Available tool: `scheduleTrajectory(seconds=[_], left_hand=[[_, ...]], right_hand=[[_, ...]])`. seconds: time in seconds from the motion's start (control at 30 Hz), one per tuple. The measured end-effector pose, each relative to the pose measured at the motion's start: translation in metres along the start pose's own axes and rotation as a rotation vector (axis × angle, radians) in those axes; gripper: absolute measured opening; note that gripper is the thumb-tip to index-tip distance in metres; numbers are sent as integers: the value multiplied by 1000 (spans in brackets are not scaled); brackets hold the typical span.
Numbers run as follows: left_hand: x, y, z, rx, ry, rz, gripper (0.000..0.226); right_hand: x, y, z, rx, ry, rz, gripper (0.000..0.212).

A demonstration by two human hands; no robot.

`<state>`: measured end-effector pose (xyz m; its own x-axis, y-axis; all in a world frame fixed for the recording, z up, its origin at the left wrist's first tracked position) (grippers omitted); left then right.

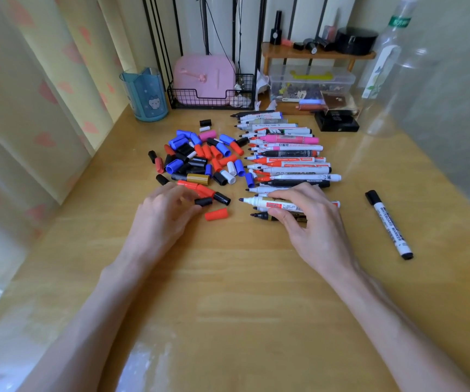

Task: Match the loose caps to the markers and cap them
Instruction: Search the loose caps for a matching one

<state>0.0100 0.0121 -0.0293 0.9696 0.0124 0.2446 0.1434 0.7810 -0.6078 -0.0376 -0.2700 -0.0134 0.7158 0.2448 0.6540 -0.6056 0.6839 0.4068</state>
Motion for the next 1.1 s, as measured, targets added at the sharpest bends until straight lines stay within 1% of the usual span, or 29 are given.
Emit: scheduleTrajectory(seconds=[0.07,0.13,0.23,0.6,0.8,0.87,1.0,1.1], left_hand=[[1,-4,5,-162,18,27,12],[-1,-13,7,-305,86,34,13],[-5,-23,5,-376,144,0,15],[-8,-25,4,-331,156,-60,17],[-14,-32,-7,-339,227,-95,19],[-17,-34,-12,-327,243,-108,22],[-22,-41,-12,-252,194,-165,23],[-22,-46,-10,-250,175,-198,20]], right_hand=[[0,1,0,-4,-1,8,25],[0,2,-1,-4,-7,18,26],[1,4,-1,7,-17,25,28],[1,5,-1,16,-21,61,28],[-1,8,-9,24,11,98,25],[-2,7,-9,42,16,105,25],[-3,7,-9,22,12,122,23],[-3,5,-8,17,-2,128,22]])
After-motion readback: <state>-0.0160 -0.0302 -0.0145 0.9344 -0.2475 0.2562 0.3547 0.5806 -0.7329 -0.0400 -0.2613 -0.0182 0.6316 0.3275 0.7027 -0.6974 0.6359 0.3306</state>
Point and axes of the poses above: each hand's wrist, its own x-axis towards the middle knuckle, its own z-axis out of the back of the hand, y = z × x, the point moved 1 cm from there along x, towards the middle knuckle, and after that the axes turned 14 degrees about z, right-handed, at the moved point
